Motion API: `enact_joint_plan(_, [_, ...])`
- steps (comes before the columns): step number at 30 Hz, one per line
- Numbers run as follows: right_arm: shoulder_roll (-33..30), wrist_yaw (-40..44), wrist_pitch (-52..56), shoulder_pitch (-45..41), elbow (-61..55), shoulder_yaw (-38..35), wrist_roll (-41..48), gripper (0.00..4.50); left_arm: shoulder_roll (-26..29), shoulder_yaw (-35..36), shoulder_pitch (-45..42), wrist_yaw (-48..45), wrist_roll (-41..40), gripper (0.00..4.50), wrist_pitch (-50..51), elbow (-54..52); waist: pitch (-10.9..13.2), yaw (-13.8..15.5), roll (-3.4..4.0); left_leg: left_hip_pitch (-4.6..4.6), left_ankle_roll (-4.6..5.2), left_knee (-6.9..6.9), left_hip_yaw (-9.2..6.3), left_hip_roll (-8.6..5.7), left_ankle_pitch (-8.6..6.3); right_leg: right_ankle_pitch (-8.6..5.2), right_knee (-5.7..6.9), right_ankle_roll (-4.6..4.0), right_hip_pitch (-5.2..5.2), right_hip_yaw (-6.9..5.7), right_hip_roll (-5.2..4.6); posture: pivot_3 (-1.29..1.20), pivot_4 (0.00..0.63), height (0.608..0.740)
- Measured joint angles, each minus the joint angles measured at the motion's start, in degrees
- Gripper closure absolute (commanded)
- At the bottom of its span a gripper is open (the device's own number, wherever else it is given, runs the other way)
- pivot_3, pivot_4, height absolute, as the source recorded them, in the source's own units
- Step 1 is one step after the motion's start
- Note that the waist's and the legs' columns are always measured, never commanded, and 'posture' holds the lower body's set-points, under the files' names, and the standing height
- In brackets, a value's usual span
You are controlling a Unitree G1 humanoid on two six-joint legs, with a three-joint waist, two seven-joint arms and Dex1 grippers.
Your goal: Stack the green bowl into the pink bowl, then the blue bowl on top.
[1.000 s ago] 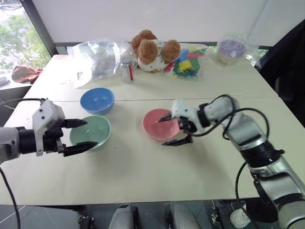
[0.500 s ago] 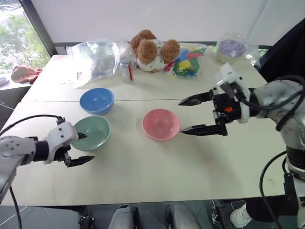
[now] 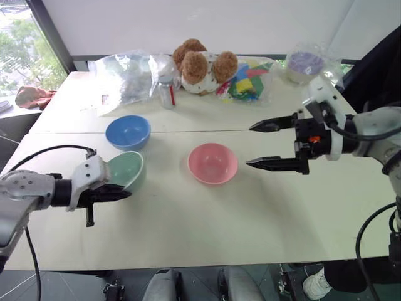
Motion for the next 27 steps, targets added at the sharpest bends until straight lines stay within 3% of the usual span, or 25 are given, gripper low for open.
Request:
enact_joint_plan(7, [-3.55,-1.98,1.59,6.68,-1.88,-3.97,2.41,0.0,-4.44,-9.82,-24.53,-7.36,-2.27,4.47,1.15,1.89,-0.03,0.15,0.04,-0.02,0.17,0.19,0.09,-0.1,-0.08,0.01,-0.05,0.03,0.13,-0.01,0.04,0.0,0.15,0.74])
enact_joint_plan(13, [-7.36,-3.9,3.86,17.38,-7.89,-10.08,4.52,0.0,-17.0,-22.91,-40.24,-15.85,5.09,4.47,-7.78,15.46,-0.01,0.51,0.01,-0.08,0.19,0.38,0.03,-0.01,-0.08,0.01,-0.04,0.06,0.17,0.07,0.52,0.0,0.15,0.74])
enact_joint_plan(19, [-7.62,-7.78,5.9,22.9,-12.85,-16.02,6.84,0.0,-26.66,-31.47,-47.75,-21.4,11.26,4.47,-18.7,29.0,-0.01,0.11,0.01,-0.05,0.2,0.42,0.06,0.0,-0.07,0.05,-0.02,0.12,0.16,0.21,0.59,0.0,0.15,0.74])
enact_joint_plan(26, [-7.62,-12.15,7.87,26.06,-16.25,-20.21,9.99,0.0,-31.34,-38.53,-53.3,-21.92,17.96,4.47,-32.92,41.34,-0.01,0.14,0.01,-0.05,0.2,0.42,0.05,0.0,-0.08,0.05,-0.02,0.13,0.15,0.23,0.6,0.0,0.15,0.74])
enact_joint_plan(27, [-7.62,-12.62,7.99,26.47,-16.56,-20.72,10.34,0.0,-31.87,-38.97,-53.35,-21.93,19.01,3.83,-34.49,42.6,0.0,0.19,0.01,-0.05,0.2,0.42,0.05,0.01,-0.08,0.05,-0.02,0.12,0.15,0.23,0.6,0.0,0.15,0.74])
